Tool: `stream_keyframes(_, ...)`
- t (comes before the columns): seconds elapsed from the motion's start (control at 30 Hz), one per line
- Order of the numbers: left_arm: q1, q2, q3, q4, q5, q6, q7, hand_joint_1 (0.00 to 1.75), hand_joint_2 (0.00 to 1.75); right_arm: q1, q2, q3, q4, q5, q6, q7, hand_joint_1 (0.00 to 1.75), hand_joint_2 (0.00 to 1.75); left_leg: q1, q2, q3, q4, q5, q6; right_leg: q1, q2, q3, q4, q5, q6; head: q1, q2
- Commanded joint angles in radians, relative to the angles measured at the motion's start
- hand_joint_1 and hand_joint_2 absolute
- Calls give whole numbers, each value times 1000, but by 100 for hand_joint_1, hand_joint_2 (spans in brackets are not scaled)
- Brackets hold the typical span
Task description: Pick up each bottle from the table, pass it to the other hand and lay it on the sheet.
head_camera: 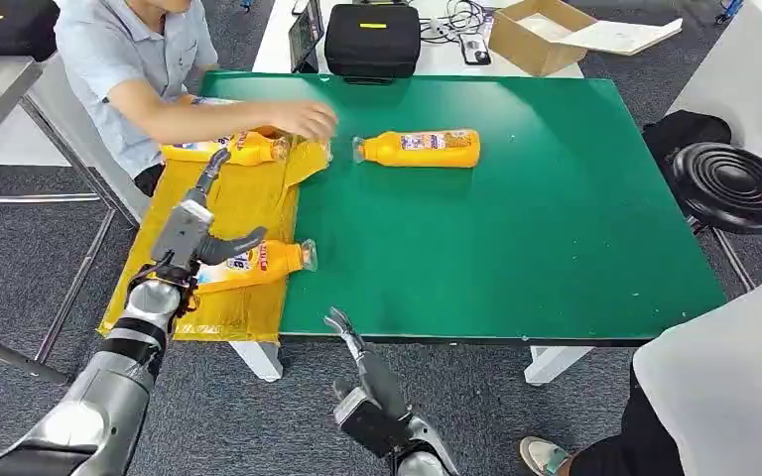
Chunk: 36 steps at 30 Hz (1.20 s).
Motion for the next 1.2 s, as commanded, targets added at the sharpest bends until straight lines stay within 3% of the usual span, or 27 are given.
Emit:
stream_keyframes(0.03,241,24,7,-444,128,-64,66,0,175,82,51,-407,-172,-35,108,0,0,0,0,2,2,0,-2,-1,0,2,1,0,-2,-1,0,0)
stream_keyframes(0.13,330,3,-6,-536,246,-99,83,0,175,112,81,-505,-306,26,-135,0,0,0,0,0,0,1,-2,0,0,1,-1,1,-2,-1,1,0)
stream_keyframes(0.2,415,-43,-15,-611,318,-69,117,0,175,115,87,-551,-301,-25,-153,24,0,0,-1,3,2,0,-3,0,-1,3,0,0,-2,-1,0,0)
stream_keyframes(0.23,459,-69,-19,-640,341,-17,134,0,175,125,108,-586,-305,-63,-196,106,0,0,0,3,4,0,-4,-1,0,3,3,0,-3,-2,0,0)
stream_keyframes(0.3,526,-85,-88,-660,276,62,94,0,175,116,117,-600,-274,-29,-321,117,0,0,-1,1,1,-1,-2,0,0,1,1,-1,-2,-1,0,0)
stream_keyframes(0.33,543,-89,-112,-645,288,64,136,0,0,108,119,-607,-250,29,-421,108,0,0,-1,2,6,-1,-4,0,0,1,5,-2,-3,-1,0,0)
stream_keyframes(0.37,554,-99,-133,-630,293,67,130,0,0,105,118,-606,-246,21,-435,107,0,0,0,1,7,-1,-4,0,0,1,6,-2,-4,-1,0,0)
stream_keyframes(0.4,569,-111,-167,-614,284,64,120,0,175,103,112,-598,-252,28,-456,103,0,0,-1,1,3,-2,-2,0,-1,0,2,-2,-2,-1,0,0)
stream_keyframes(0.43,568,-112,-196,-598,269,66,109,0,175,101,94,-571,-268,101,-506,38,0,0,-1,0,5,-1,-3,0,-1,-1,4,-1,-4,-1,0,0)
stream_keyframes(0.73,543,-108,-211,-578,268,84,98,0,175,108,84,-564,-306,113,-510,64,0,0,0,-1,2,0,-3,-1,0,-1,2,-1,-2,-2,0,0)
stream_keyframes(0.8,538,-95,-224,-578,257,72,74,0,175,79,-1,-508,-255,411,-520,96,0,0,0,0,3,0,-3,-1,1,-1,3,-1,-3,-2,0,0)
stream_keyframes(0.83,527,-86,-237,-569,210,95,37,0,175,66,-33,-507,-246,416,-505,100,0,0,0,0,4,-1,-3,-1,1,-1,3,-2,-2,-2,0,0)
stream_keyframes(0.87,516,-87,-244,-551,154,140,0,0,175,49,-51,-528,-223,414,-502,105,0,175,0,0,5,-1,-4,-1,1,0,4,-2,-3,-2,0,0)
stream_keyframes(0.9,501,-89,-250,-531,84,210,-26,0,175,12,-78,-551,-162,509,-515,120,0,175,0,-1,3,-1,-2,-1,1,-1,3,-2,-2,-1,0,0)
stream_keyframes(1.0,470,-97,-253,-503,149,178,8,0,175,-75,-109,-596,11,670,-513,158,0,175,0,-1,3,-2,-1,0,0,-2,3,-3,-1,-1,0,0)
stream_keyframes(1.1,405,-113,-261,-439,192,156,35,0,175,-174,-116,-659,188,970,-520,190,0,175,0,-1,7,-3,-2,0,1,-1,8,-5,-1,-1,0,0)
stream_keyframes(1.2,348,-128,-272,-377,177,172,16,0,175,-270,-102,-700,351,1061,-520,184,0,175,-1,-2,4,-2,0,0,-1,-2,5,-3,0,-1,0,0)
